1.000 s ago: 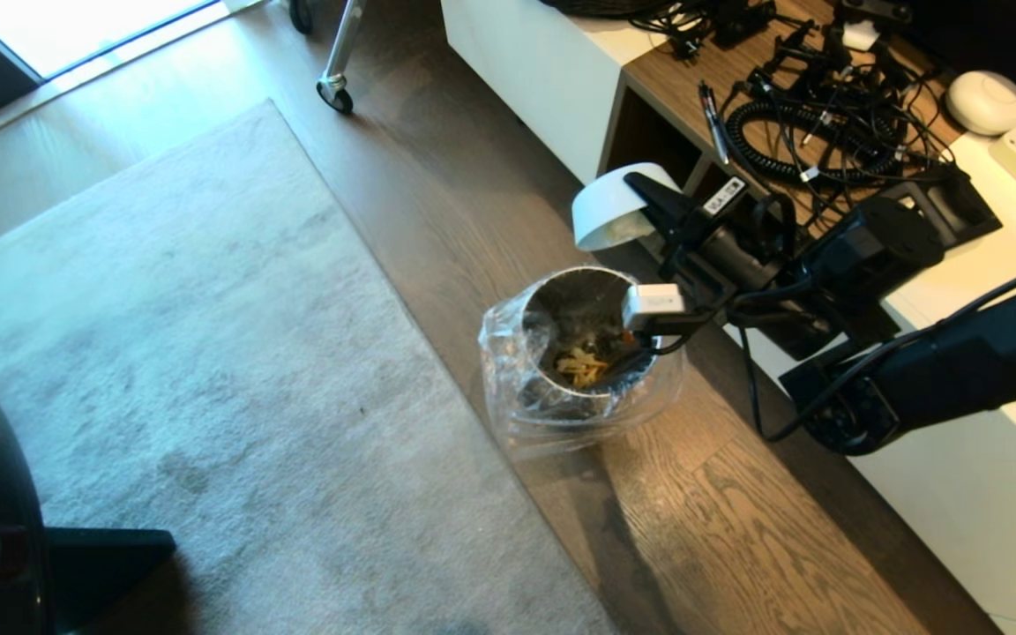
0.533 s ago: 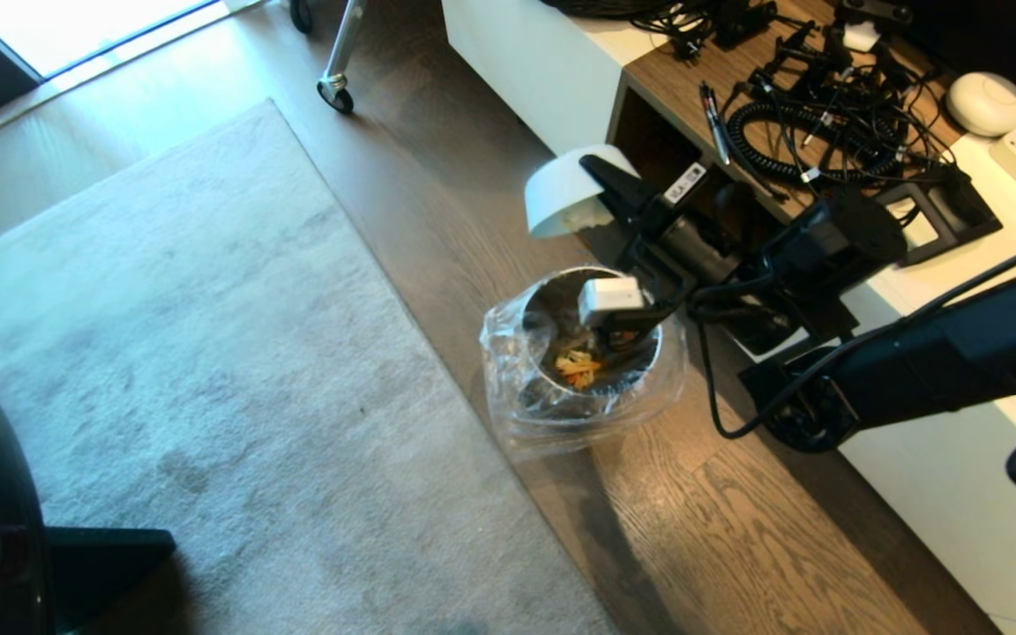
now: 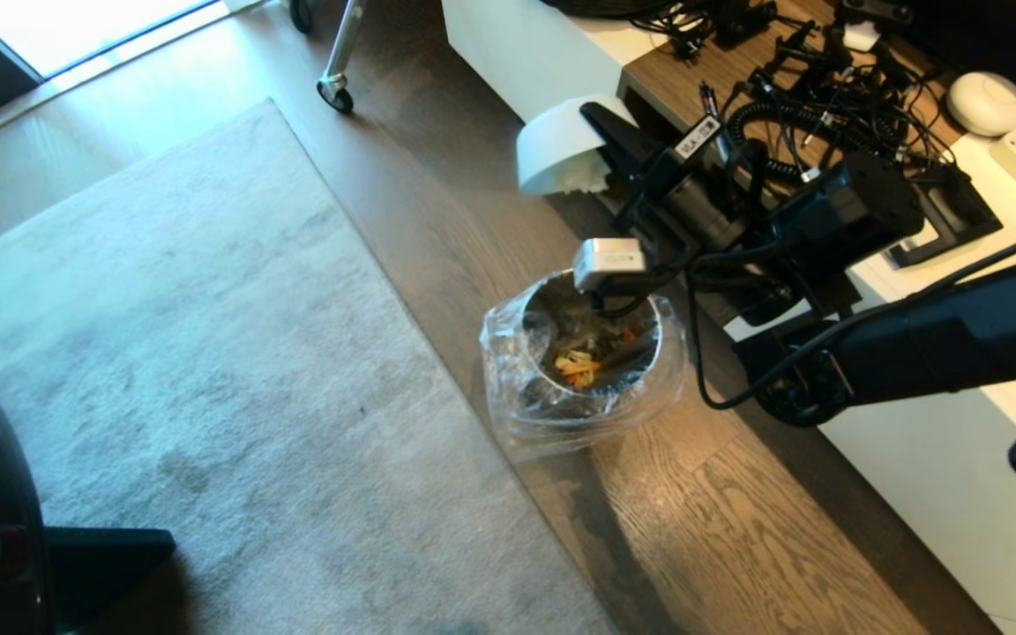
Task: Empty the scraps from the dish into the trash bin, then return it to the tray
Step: Pour the leftover food from the bowl into the trash can, then put the bowl back to the table
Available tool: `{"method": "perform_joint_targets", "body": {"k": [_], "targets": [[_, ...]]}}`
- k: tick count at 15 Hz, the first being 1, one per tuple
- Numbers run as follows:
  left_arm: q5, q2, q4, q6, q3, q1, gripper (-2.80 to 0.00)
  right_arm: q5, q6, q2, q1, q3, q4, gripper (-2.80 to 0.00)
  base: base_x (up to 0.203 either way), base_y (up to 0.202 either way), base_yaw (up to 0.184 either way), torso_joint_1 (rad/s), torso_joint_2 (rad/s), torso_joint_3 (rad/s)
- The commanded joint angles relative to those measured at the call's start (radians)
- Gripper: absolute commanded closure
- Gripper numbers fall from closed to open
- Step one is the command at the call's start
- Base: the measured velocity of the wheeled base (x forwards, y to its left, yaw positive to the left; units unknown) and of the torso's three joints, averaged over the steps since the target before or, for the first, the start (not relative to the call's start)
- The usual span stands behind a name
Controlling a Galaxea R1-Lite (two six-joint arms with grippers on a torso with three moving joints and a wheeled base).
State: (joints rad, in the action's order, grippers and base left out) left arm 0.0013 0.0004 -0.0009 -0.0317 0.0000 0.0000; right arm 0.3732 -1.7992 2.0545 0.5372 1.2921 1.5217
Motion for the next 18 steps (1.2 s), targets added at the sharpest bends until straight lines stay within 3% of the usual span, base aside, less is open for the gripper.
{"method": "perform_joint_targets", "body": {"k": [1, 7, 10, 18], "targets": [[0.0, 0.0, -0.001, -0.001, 0.0, 0.0, 0.0, 0.004, 0.003, -0.03, 0.004, -0.001, 0.046, 0.0, 0.0, 0.0, 0.0, 0.0, 0.0, 0.0], [0.0, 0.0, -0.001, -0.001, 0.0, 0.0, 0.0, -0.001, 0.061, -0.082, 0.004, -0.046, 0.046, 0.0, 0.0, 0.0, 0.0, 0.0, 0.0, 0.0], [0.0, 0.0, -0.001, -0.001, 0.0, 0.001, 0.0, -0.008, 0.07, -0.119, 0.001, -0.133, 0.045, 0.0, 0.0, 0.0, 0.0, 0.0, 0.0, 0.0], [0.0, 0.0, -0.001, -0.001, 0.0, 0.001, 0.0, -0.067, 0.164, -0.157, 0.031, -0.066, 0.045, 0.0, 0.0, 0.0, 0.0, 0.0, 0.0, 0.0]]}}
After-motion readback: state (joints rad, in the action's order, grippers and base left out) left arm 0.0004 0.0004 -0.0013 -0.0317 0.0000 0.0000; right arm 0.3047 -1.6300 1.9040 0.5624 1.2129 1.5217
